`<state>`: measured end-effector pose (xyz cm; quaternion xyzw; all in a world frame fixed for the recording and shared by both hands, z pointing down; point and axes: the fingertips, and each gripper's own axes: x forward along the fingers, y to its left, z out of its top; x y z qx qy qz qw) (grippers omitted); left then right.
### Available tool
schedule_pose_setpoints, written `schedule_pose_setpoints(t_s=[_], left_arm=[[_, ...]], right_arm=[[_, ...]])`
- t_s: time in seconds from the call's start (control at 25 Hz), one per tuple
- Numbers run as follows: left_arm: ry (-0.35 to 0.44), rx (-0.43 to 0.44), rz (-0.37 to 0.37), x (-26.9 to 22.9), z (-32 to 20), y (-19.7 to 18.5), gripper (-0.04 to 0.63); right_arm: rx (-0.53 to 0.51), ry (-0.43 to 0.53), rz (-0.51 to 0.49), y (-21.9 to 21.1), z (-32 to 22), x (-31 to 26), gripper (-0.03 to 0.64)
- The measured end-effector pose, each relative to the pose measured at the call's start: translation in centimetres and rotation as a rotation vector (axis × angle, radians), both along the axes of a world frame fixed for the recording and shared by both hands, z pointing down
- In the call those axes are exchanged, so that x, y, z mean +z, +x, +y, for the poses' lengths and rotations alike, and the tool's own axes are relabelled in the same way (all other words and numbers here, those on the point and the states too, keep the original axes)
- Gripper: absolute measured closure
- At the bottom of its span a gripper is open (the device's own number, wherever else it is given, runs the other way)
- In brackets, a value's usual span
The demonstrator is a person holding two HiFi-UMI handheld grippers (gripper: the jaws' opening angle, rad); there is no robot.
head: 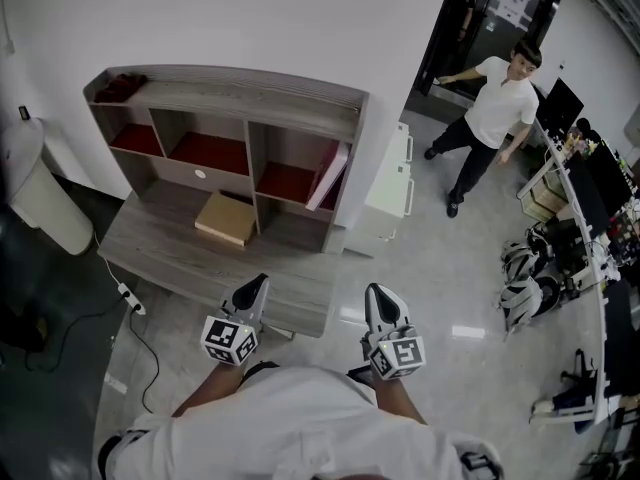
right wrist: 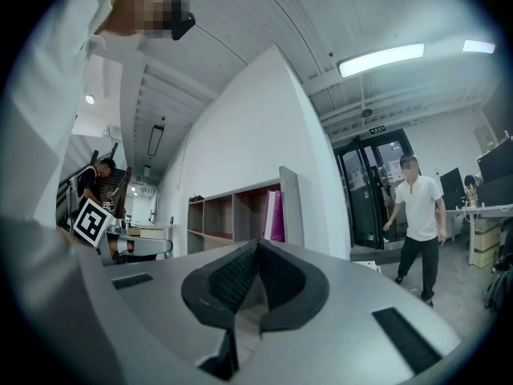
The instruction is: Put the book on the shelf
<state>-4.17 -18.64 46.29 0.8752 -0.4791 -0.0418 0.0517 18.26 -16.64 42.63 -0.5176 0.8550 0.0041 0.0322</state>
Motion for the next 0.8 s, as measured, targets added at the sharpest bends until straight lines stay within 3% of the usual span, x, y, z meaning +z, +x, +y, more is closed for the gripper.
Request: schedule_pose_setpoints(t_s=[0.8], left_arm=[[-0.022,0.123,0.04,1.3,-3.1,4.3,0.568]], right_arm=[[0.023,0.005,-0.013,2.4,-2.7,1.1,0.601]])
